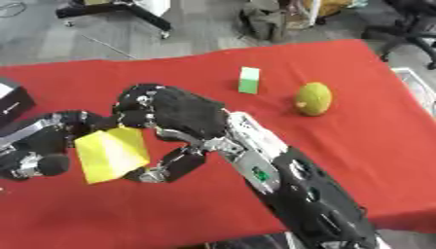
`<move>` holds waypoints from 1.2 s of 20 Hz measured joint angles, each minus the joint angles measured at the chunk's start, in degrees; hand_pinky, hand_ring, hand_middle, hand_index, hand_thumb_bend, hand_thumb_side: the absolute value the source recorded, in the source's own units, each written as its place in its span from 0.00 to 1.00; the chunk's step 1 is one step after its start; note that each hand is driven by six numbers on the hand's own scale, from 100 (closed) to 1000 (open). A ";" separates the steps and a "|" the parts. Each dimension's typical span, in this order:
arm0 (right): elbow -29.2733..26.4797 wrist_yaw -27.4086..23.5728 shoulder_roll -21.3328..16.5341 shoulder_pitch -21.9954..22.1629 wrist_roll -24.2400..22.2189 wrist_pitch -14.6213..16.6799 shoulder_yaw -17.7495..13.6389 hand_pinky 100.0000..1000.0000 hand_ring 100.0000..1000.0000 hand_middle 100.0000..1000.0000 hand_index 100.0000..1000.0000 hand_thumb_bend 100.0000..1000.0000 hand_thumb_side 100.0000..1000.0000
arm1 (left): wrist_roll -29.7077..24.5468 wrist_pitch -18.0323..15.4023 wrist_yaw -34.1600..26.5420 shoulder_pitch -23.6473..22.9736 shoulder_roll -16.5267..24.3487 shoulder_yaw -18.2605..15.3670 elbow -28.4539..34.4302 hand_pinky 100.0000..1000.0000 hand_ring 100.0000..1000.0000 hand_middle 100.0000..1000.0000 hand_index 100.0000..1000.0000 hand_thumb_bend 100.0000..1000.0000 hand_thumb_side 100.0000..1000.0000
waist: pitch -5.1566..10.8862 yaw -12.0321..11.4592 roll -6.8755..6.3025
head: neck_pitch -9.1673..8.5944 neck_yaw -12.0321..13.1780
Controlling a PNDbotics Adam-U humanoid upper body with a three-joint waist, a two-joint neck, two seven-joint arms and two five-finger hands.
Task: Pick up the objects with one hand, pass them to the other hand, and then place them into the box on the other side of the table.
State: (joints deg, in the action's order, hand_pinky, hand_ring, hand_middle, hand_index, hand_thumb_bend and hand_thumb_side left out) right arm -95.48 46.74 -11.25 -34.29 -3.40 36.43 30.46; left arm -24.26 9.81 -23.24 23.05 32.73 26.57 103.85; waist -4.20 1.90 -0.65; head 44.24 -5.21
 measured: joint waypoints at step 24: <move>0.08 3.01 0.45 0.22 -0.30 -0.38 1.03 0.73 0.61 0.49 0.78 0.12 0.17 | -3.13 2.11 -0.26 1.99 -0.49 1.80 -1.94 0.71 0.40 0.28 0.54 0.45 0.24 | -0.13 0.39 -0.12 | 0.00 1.50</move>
State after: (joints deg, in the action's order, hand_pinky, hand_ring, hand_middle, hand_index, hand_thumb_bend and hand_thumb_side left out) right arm -95.40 49.75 -10.80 -34.08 -3.70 36.06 31.50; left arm -27.39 11.91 -23.50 25.03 32.24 28.37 101.91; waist -4.34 2.28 -0.78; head 44.24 -3.71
